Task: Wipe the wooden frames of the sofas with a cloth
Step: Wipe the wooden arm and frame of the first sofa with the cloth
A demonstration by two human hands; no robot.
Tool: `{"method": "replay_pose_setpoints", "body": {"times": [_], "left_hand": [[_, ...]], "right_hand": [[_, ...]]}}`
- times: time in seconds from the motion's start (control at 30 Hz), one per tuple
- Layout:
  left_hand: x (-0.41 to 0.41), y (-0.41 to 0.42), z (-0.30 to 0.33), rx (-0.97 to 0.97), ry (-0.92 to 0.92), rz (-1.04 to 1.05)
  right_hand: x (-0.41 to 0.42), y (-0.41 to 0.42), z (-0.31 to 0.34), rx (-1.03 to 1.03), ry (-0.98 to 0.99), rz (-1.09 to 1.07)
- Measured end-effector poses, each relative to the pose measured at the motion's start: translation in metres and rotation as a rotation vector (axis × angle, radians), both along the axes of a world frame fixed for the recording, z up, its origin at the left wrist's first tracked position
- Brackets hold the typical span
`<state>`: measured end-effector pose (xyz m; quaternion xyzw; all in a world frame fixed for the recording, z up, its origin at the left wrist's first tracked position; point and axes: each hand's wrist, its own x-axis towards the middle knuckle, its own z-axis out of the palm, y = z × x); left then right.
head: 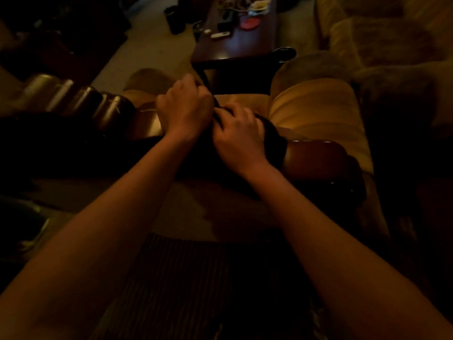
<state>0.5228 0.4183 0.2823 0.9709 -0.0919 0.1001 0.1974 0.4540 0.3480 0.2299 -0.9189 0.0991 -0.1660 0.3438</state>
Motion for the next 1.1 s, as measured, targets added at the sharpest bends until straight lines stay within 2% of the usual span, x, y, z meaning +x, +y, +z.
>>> {"method": "replay_pose_setpoints", "body": {"times": [0.07,0.17,0.27,0.33,0.43,0.53,0.63,0.87,1.0,1.1], "left_hand": [[0.002,0.005,0.001,-0.129,0.002,0.007],[0.005,0.006,0.003,-0.199,0.012,-0.001],[0.006,0.004,0.003,-0.243,0.033,-0.015],[0.006,0.004,0.002,-0.321,0.033,-0.015],[0.004,0.007,0.001,-0.502,-0.042,-0.021],[0.003,0.007,0.001,-0.577,-0.062,-0.028],[0.007,0.005,0.001,-0.610,-0.059,-0.036],[0.014,-0.003,0.004,-0.478,-0.007,0.032],[0.015,-0.004,0.001,-0.317,0.043,0.011],[0.014,-0.004,0.000,-0.230,0.082,0.007]], "right_hand": [[0.011,0.006,0.004,0.013,0.072,0.004],[0.045,-0.013,0.009,0.202,0.258,0.033],[0.063,-0.026,0.008,0.396,0.418,-0.086],[0.054,-0.025,0.005,0.302,0.369,-0.135],[0.011,0.003,-0.004,0.154,0.176,-0.172],[-0.018,0.043,-0.005,-0.150,0.103,-0.297],[0.004,0.030,0.004,-0.113,0.101,-0.226],[0.068,-0.021,0.021,0.146,0.458,0.095],[0.062,-0.042,0.011,0.534,0.430,0.153],[0.043,-0.071,-0.010,0.425,0.527,0.195]]}}
